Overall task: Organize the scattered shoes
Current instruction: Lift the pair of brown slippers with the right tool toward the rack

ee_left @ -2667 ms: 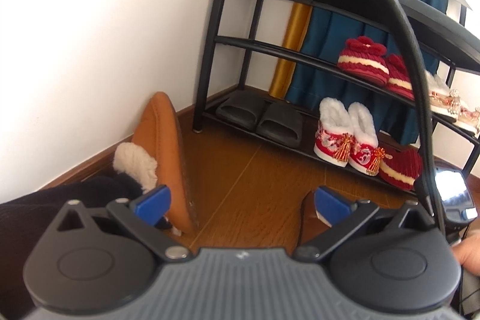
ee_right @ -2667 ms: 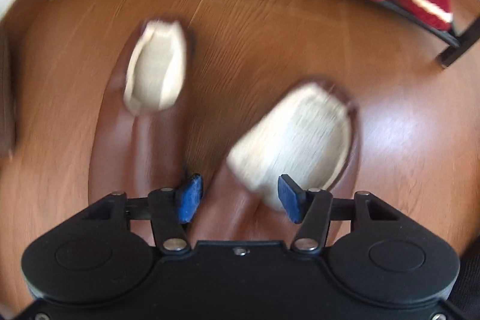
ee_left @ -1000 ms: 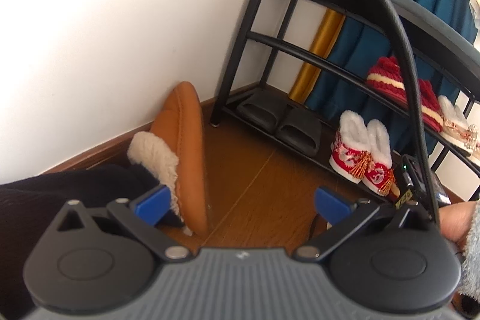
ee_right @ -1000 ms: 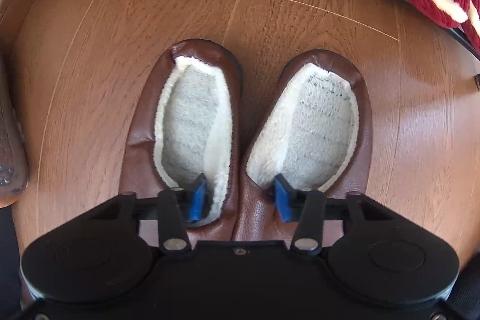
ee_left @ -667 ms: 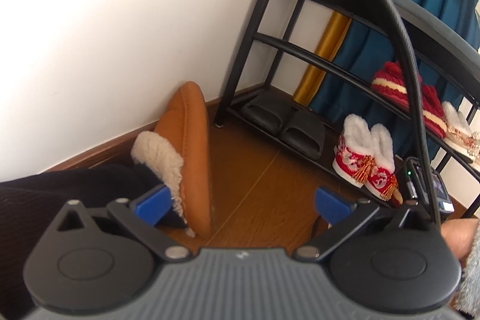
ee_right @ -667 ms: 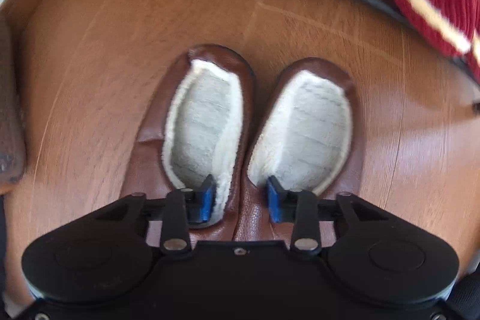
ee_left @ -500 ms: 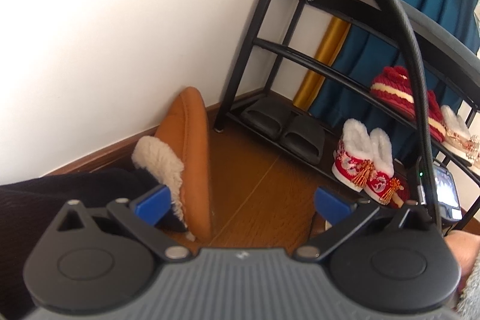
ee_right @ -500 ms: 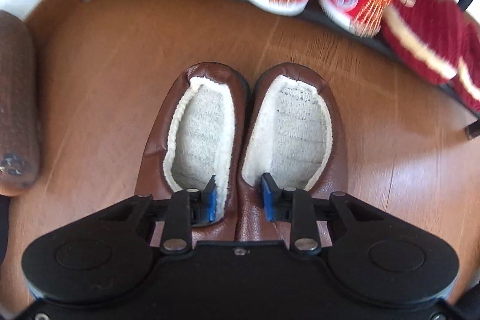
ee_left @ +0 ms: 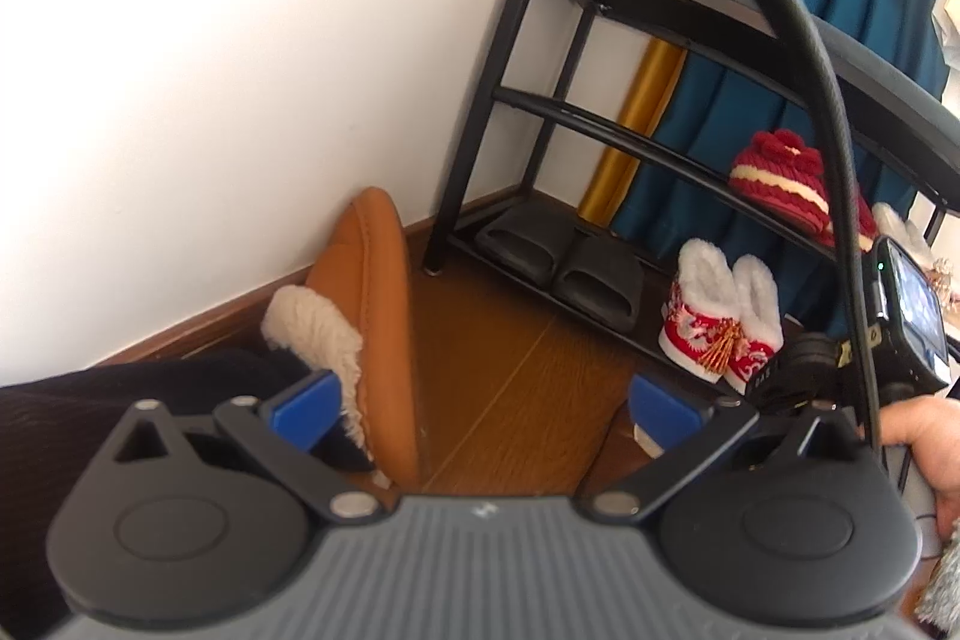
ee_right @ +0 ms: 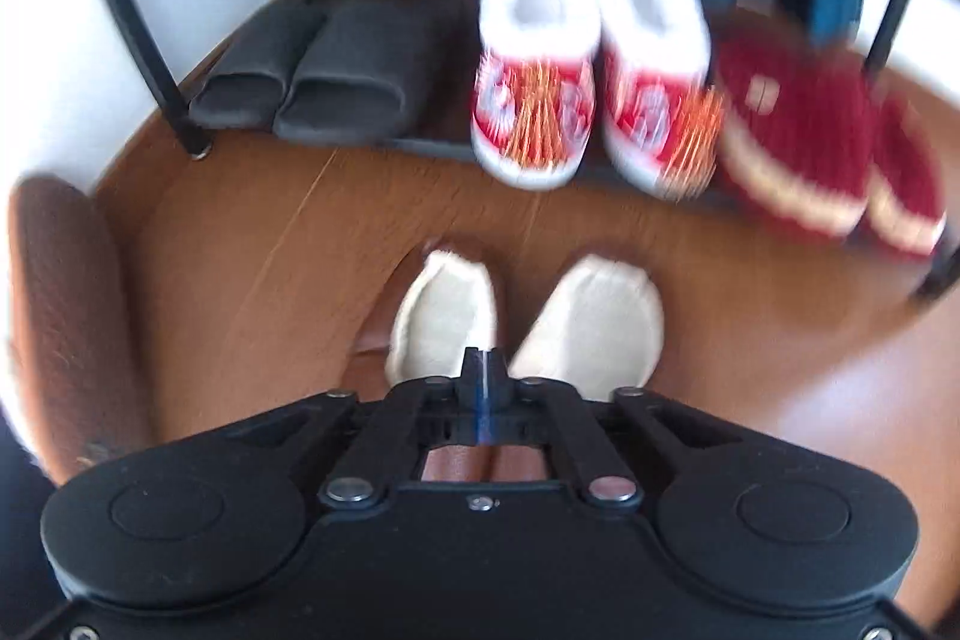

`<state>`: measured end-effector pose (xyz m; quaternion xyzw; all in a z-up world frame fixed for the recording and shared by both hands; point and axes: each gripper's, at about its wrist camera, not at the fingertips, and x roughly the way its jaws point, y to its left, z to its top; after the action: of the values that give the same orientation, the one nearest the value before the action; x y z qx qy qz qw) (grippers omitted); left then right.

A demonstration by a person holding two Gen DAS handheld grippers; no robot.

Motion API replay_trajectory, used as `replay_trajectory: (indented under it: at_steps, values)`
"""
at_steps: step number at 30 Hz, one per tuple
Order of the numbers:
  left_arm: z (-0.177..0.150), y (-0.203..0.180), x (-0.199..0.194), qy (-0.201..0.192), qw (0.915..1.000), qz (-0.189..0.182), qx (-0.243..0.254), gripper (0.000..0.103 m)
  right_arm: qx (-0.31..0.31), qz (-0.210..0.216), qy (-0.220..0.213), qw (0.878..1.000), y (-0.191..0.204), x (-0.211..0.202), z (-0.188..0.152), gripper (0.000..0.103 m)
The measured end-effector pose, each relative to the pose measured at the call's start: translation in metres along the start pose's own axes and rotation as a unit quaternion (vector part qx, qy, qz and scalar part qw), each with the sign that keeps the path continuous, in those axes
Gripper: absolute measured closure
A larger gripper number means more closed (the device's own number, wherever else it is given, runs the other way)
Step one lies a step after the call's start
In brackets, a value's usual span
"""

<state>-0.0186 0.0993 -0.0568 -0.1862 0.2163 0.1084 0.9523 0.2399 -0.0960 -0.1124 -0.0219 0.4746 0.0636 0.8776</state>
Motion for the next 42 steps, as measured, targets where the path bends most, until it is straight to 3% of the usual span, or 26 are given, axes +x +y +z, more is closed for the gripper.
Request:
replay_trajectory:
  at_steps: [2, 4, 6, 7, 9, 14, 16, 17, 20, 21, 25, 28, 29, 40, 42]
  values:
    - [0.0, 0.001, 0.001, 0.001, 1.0, 0.0, 0.0, 0.0, -0.005, -0.011, 0.008, 1.0, 0.001, 0.011, 0.01, 0.011]
    - [0.001, 0.001, 0.002, 0.002, 1.0, 0.001, 0.0, 0.0, -0.019, -0.023, 0.022, 0.999, 0.005, 0.022, 0.015, 0.016]
    - [0.002, 0.004, 0.004, 0.003, 1.0, 0.003, -0.005, 0.0, -0.063, -0.065, 0.086, 0.992, 0.017, 0.053, 0.019, 0.018]
    - [0.002, 0.005, 0.006, 0.004, 1.0, 0.004, -0.008, 0.0, -0.074, -0.079, 0.096, 0.989, 0.02, 0.059, 0.015, 0.02]
    - [0.004, 0.009, 0.01, 0.01, 0.9998, 0.007, -0.018, 0.0, -0.089, -0.094, 0.12, 0.984, 0.022, 0.073, 0.01, 0.036]
    - [0.005, 0.019, 0.019, 0.025, 0.9989, 0.015, -0.038, 0.0, -0.078, -0.089, 0.143, 0.983, 0.024, 0.097, -0.004, 0.033]
    - [0.006, 0.022, 0.021, 0.029, 0.9984, 0.017, -0.045, 0.0, -0.078, -0.087, 0.144, 0.983, 0.024, 0.098, -0.005, 0.04]
    - [0.006, 0.023, 0.021, 0.029, 0.9983, 0.018, -0.047, 0.0, -0.069, -0.074, 0.144, 0.984, 0.022, 0.097, -0.005, 0.048]
    - [0.007, 0.024, 0.021, 0.027, 0.9982, 0.018, -0.051, 0.0, -0.088, -0.079, 0.115, 0.986, 0.028, 0.09, -0.014, 0.068]
    - [0.008, 0.025, 0.02, 0.026, 0.9982, 0.018, -0.052, 0.0, -0.09, -0.075, 0.086, 0.989, 0.027, 0.083, -0.021, 0.073]
    - [0.007, 0.024, 0.017, 0.02, 0.9985, 0.017, -0.049, 0.0, -0.074, -0.056, -0.001, 0.996, 0.022, 0.064, -0.046, 0.077]
    - [0.006, 0.021, 0.017, 0.019, 0.9988, 0.016, -0.042, 0.0, -0.108, -0.055, -0.071, 0.99, 0.029, 0.048, -0.063, 0.083]
    - [0.005, 0.02, 0.017, 0.019, 0.9989, 0.016, -0.039, 0.0, -0.091, -0.04, -0.082, 0.992, 0.025, 0.043, -0.065, 0.083]
    - [0.001, 0.015, 0.023, 0.024, 0.9993, 0.02, -0.021, 0.0, -0.097, -0.023, -0.072, 0.992, 0.024, 0.041, -0.063, 0.084]
    - [0.001, 0.015, 0.024, 0.026, 0.9993, 0.019, -0.021, 0.0, -0.094, -0.022, -0.069, 0.993, 0.024, 0.046, -0.065, 0.077]
